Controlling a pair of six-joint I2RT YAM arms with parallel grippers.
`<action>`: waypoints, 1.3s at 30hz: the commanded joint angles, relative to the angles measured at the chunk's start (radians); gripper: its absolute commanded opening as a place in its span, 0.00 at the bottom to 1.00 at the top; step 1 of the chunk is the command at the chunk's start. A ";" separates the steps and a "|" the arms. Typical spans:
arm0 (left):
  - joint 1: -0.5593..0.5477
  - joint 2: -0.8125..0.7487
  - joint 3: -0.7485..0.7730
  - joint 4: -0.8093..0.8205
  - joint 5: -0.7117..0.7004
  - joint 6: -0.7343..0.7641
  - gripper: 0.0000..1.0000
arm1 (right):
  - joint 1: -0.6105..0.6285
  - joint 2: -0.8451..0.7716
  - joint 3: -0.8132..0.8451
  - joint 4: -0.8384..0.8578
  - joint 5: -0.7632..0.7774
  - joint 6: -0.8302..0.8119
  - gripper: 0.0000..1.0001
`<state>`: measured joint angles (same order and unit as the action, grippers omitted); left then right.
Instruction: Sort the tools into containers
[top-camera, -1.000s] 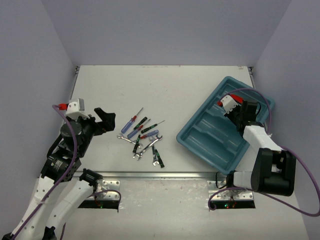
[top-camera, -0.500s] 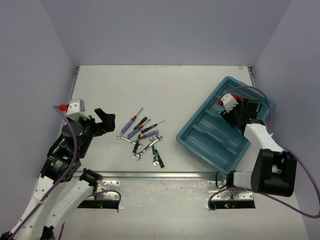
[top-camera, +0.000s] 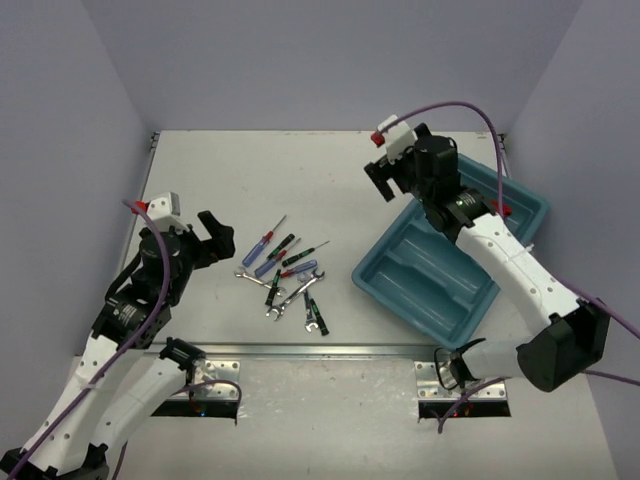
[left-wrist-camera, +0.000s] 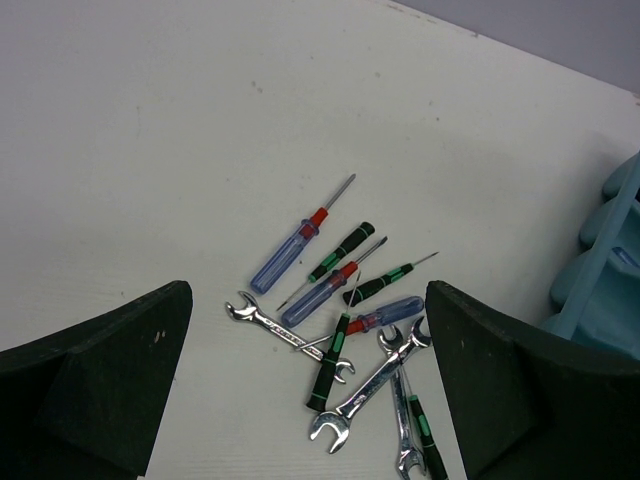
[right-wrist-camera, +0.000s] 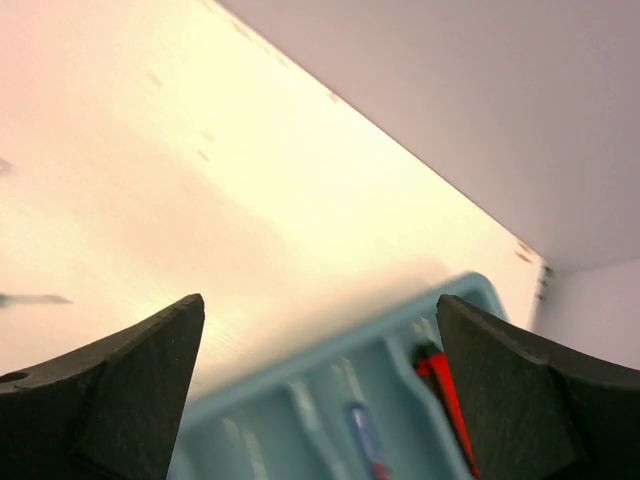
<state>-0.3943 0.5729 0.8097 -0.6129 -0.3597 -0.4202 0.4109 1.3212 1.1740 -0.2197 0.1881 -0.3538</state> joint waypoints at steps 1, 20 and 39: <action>-0.008 0.037 0.020 0.029 -0.018 -0.004 1.00 | 0.158 0.051 0.145 -0.183 0.183 0.436 0.99; 0.107 0.321 0.032 0.061 0.162 0.054 1.00 | 0.301 -0.065 -0.318 0.076 -0.142 0.817 0.99; 0.156 0.395 0.032 0.069 0.221 0.077 1.00 | 0.304 0.044 0.109 -0.179 -0.260 0.743 0.99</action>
<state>-0.2470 0.9698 0.8097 -0.5779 -0.1110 -0.3486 0.7101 1.3633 1.2771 -0.3642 -0.0291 0.4044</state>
